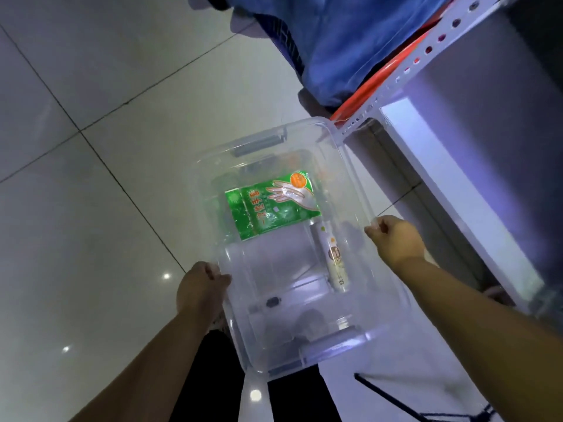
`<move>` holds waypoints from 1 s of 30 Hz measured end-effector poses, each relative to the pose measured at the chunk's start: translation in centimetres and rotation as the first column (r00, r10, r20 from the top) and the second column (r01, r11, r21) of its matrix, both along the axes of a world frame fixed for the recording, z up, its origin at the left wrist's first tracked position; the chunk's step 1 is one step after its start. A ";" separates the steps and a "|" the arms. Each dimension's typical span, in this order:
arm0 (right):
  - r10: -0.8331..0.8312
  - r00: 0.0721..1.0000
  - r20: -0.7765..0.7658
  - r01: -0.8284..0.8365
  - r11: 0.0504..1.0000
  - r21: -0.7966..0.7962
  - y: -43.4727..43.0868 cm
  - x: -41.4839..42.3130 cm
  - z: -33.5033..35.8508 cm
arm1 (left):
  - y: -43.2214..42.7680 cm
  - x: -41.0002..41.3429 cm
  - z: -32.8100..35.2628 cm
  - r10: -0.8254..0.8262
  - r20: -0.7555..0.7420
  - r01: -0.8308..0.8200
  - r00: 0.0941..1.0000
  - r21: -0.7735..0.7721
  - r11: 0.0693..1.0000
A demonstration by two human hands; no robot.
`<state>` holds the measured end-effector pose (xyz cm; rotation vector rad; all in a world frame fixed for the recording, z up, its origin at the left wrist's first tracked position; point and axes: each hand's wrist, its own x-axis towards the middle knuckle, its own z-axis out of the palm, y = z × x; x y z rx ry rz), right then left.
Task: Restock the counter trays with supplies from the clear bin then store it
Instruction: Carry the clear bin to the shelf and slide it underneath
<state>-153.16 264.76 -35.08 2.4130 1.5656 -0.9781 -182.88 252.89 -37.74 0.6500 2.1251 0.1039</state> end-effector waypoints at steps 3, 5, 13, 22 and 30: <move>-0.032 0.999 -0.002 0.032 0.999 0.036 1.0 0.1 -3.2 | 0.2 1.1 -2.7 0.044 -0.001 -0.044 0.999 -0.010 0.999; -0.062 0.998 -0.021 0.063 0.997 0.051 1.8 0.2 -4.6 | 0.2 2.0 -3.9 0.059 0.014 -0.059 0.998 -0.016 0.998; -0.149 0.987 -0.051 0.155 0.978 0.137 3.2 1.0 -8.0 | -0.8 4.9 -6.6 0.179 0.074 -0.182 0.981 0.035 0.983; -0.094 0.985 -0.146 0.113 0.985 0.129 1.3 2.8 -5.7 | 1.3 5.4 -2.9 0.153 -0.058 -0.140 0.987 0.181 0.973; -0.308 0.911 -0.275 0.385 0.874 0.297 -4.1 7.7 4.8 | 7.7 10.7 6.8 -0.212 -0.098 0.230 0.972 0.542 0.808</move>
